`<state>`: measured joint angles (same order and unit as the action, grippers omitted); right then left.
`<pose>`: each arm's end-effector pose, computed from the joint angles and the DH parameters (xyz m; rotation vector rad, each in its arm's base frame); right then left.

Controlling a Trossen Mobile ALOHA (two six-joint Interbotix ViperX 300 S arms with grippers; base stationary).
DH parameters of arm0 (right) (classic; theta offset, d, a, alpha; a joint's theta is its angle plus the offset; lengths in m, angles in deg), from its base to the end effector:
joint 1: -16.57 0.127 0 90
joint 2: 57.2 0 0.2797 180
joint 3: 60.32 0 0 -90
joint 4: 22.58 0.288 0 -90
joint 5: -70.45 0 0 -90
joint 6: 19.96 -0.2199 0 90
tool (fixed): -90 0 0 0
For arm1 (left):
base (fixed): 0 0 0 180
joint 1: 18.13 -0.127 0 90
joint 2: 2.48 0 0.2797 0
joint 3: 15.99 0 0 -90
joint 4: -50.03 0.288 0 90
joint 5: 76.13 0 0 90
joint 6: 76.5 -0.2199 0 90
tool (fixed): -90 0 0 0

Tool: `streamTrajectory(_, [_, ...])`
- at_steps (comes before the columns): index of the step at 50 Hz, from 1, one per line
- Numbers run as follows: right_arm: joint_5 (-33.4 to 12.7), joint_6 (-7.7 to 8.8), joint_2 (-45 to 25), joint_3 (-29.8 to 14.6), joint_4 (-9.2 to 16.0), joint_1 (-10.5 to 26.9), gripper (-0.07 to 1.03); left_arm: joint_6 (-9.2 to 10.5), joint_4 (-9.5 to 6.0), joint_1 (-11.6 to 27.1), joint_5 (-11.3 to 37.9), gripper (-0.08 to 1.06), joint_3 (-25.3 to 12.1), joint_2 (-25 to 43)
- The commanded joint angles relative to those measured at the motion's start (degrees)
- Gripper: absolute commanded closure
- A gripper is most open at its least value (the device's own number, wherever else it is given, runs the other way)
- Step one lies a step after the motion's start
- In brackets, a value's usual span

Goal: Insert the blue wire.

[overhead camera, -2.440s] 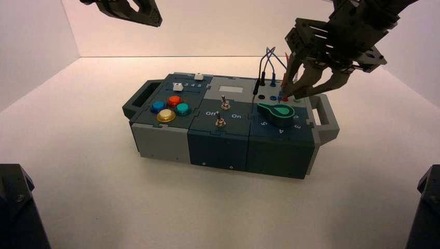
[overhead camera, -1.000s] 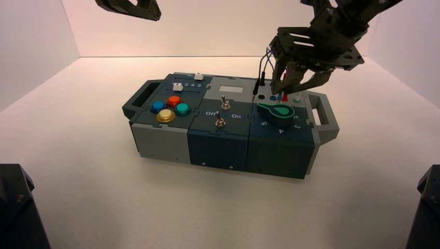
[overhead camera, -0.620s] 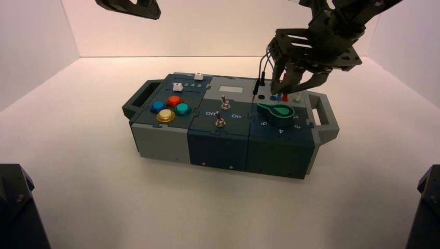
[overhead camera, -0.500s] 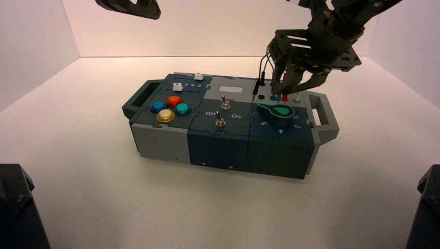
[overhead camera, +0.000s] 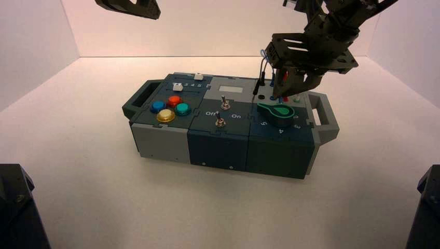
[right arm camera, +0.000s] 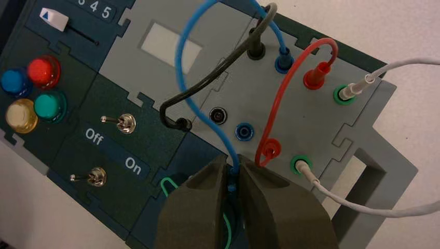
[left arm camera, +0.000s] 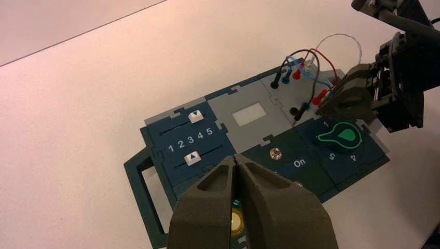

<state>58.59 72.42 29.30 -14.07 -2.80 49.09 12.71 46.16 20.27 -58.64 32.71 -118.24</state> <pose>0.2530 0.1794 -0.0054 -0.0053 1.1165 0.4126 0.2410 -0.1967 0.1242 0.1827 0.6970 -0.6432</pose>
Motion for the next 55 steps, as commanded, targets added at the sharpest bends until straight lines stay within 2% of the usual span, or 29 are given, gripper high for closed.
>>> streamTrajectory(1, [0.26,0.18,0.53,-1.58,-0.26,-0.70,0.99,-0.18,0.09,-0.26,-0.62,1.01,-1.14,-0.35])
streamTrajectory(21, [1.58,0.18,0.88,-2.81,-2.37,-1.05,0.99,-0.18,0.09,-0.44,-0.62,1.01,-1.23,-0.35])
streamTrajectory(33, [5.89,0.18,1.23,-2.46,-2.99,-1.05,0.99,-0.18,0.09,-0.79,-0.62,1.01,-1.23,-0.26])
streamTrajectory(55, [5.98,0.18,1.14,-2.46,-3.16,-0.79,0.99,-0.18,0.09,-0.97,-1.05,1.01,-1.32,-0.26])
